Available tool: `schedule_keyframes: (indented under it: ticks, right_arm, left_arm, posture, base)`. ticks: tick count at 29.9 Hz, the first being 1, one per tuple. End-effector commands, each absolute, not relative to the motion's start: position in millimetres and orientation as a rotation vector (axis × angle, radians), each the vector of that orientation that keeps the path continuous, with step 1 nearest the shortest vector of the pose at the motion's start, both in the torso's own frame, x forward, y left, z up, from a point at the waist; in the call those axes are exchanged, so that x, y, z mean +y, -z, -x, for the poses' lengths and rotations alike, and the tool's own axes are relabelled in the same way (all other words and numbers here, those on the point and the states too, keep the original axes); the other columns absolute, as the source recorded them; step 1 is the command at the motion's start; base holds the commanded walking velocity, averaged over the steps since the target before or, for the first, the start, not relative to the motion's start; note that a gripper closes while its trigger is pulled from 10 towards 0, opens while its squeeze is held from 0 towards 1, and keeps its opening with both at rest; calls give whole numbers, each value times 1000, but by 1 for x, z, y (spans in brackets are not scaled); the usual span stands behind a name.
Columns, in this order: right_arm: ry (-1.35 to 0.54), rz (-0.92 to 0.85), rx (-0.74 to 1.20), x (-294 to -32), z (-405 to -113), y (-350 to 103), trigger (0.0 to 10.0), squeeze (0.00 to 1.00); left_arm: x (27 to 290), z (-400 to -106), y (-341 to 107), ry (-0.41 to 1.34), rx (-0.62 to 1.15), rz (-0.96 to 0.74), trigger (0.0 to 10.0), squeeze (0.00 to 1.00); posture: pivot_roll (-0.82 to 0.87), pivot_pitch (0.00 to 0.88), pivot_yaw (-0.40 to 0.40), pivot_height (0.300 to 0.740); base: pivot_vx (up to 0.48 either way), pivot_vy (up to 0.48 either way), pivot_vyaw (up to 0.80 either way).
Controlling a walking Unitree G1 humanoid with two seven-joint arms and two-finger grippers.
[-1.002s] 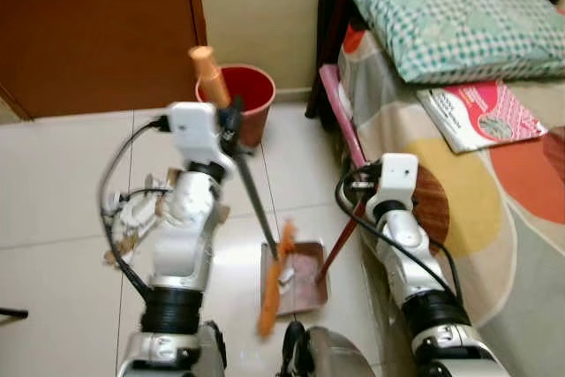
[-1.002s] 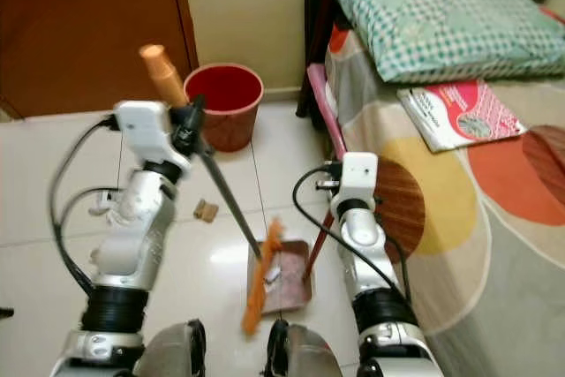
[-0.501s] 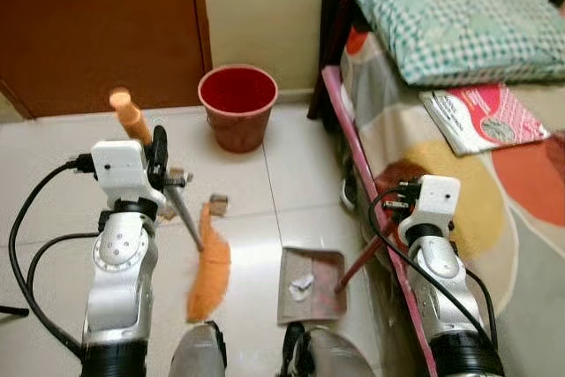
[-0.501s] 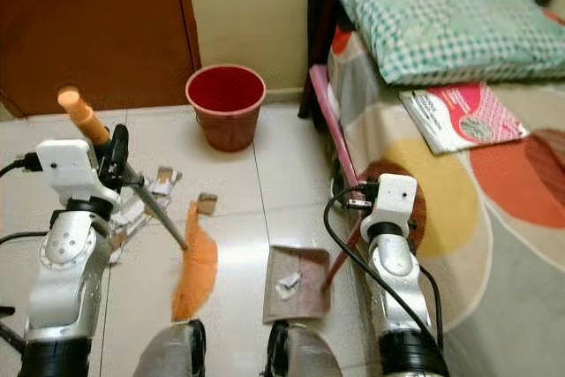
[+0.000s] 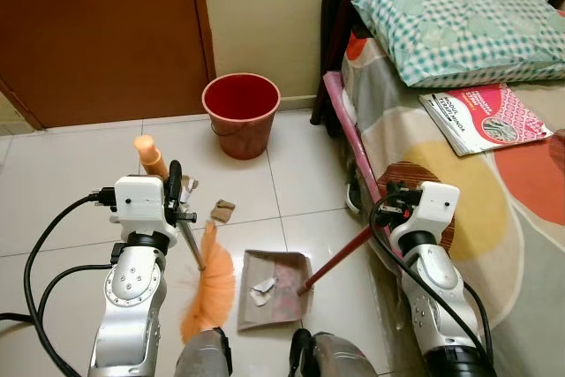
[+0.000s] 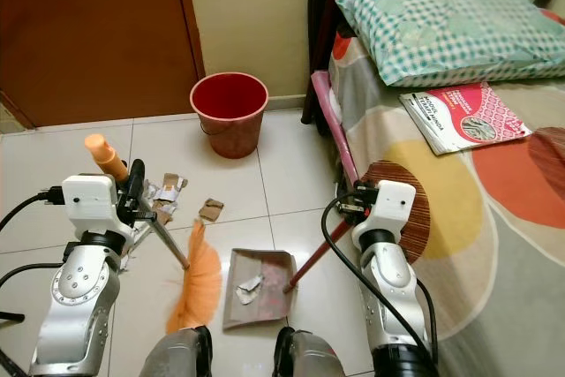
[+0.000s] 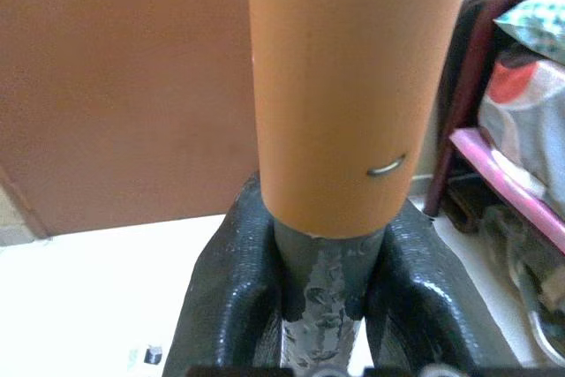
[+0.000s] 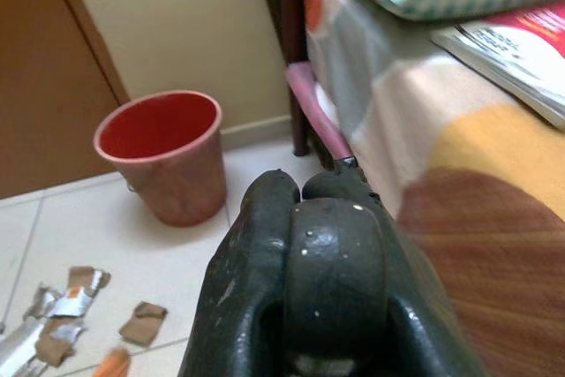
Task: Sweep floor
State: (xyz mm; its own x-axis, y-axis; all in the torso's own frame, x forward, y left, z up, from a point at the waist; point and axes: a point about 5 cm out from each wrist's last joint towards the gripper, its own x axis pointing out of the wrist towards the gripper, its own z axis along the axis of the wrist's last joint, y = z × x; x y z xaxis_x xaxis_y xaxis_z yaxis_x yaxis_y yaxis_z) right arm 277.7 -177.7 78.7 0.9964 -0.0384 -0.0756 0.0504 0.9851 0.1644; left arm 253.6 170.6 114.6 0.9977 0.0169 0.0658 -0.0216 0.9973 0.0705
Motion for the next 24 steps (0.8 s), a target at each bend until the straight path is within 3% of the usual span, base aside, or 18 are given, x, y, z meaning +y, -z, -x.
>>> schedule_keyframes:
  ticks: [1,14,24]
  right_arm:
    - [35,-173,22,-178,-282,-91,10000,0]
    - [23,-155,8,-180,-288,-96,10000,0]
    - [48,-164,7,-185,-286,-96,10000,0]
  left_arm:
    - [176,-252,-109,-40,-38,-113,10000,0]
    - [185,-252,-106,-92,-28,-132,10000,0]
    - [183,-254,-105,-79,-26,-130,10000,0]
  posture:
    - [24,97,-27,740]
    - [24,96,-37,740]
    - [16,108,-42,740]
  base:
    - [300,0,788]
    - [337,0,784]
    - [358,0,0]
